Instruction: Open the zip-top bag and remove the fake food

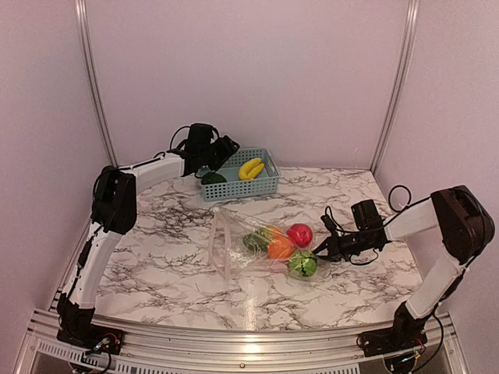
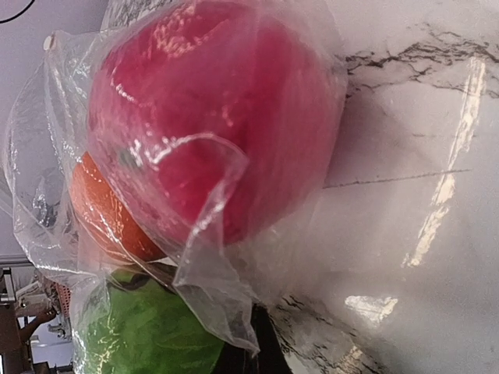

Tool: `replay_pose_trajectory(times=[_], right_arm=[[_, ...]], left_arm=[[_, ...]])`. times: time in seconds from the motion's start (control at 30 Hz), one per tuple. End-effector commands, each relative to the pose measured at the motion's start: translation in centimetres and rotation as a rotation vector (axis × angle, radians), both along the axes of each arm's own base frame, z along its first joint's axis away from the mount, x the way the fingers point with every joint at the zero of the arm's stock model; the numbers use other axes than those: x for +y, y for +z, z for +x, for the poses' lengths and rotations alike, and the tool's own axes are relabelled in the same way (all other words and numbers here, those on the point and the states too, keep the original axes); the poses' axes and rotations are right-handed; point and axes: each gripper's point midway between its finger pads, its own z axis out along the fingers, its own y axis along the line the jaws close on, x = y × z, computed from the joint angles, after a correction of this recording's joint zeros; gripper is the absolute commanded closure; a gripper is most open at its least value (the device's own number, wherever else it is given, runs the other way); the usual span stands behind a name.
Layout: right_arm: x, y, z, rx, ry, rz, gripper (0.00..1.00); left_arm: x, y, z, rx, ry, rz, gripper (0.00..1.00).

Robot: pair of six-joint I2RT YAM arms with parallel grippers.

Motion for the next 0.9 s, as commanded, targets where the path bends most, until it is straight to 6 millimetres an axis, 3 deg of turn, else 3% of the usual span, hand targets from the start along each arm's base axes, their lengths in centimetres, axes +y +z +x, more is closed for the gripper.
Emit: replay_pose_trajectory(times=[0.0, 0.13, 0.3, 0.47, 0.6, 0.73, 0.87], right_arm=[[0.9, 0.6, 0.5, -0.027, 0.005, 0.012, 1.0], [2.2, 0.3, -0.3, -0.015, 0.022, 0.014, 1.0], [3.5, 0.3, -1.1, 0.0, 0.022, 0.008, 1.0], [3.4, 0.7, -0.8, -0.026, -0.009, -0.019, 1.0], [3.0, 0.7, -0.8, -0.04, -0.013, -0.048, 1.0], [2.9, 0.7, -0.7, -0.043, -0.007, -0.065, 1.0], [3.1, 0.0, -0.8, -0.023, 0.01, -0.065, 1.0]], left_arm=[[1.6, 7.6, -3.0, -0.075, -0.051, 0.019, 0.28], [3.4, 9.6, -7.6, -0.075, -0.11, 0.053, 0.29], [5.8, 8.6, -15.4, -0.059, -0.201, 0.066, 0.31], [7.8, 4.6, -23.8, -0.004, -0.287, 0.129, 0.36], [8.7, 0.3, -29.6, 0.059, -0.359, 0.141, 0.47], [8.9, -1.1, -33.4, 0.07, -0.414, 0.145, 0.56], [9.3, -3.6, -34.8, 0.119, -0.419, 0.152, 0.64]])
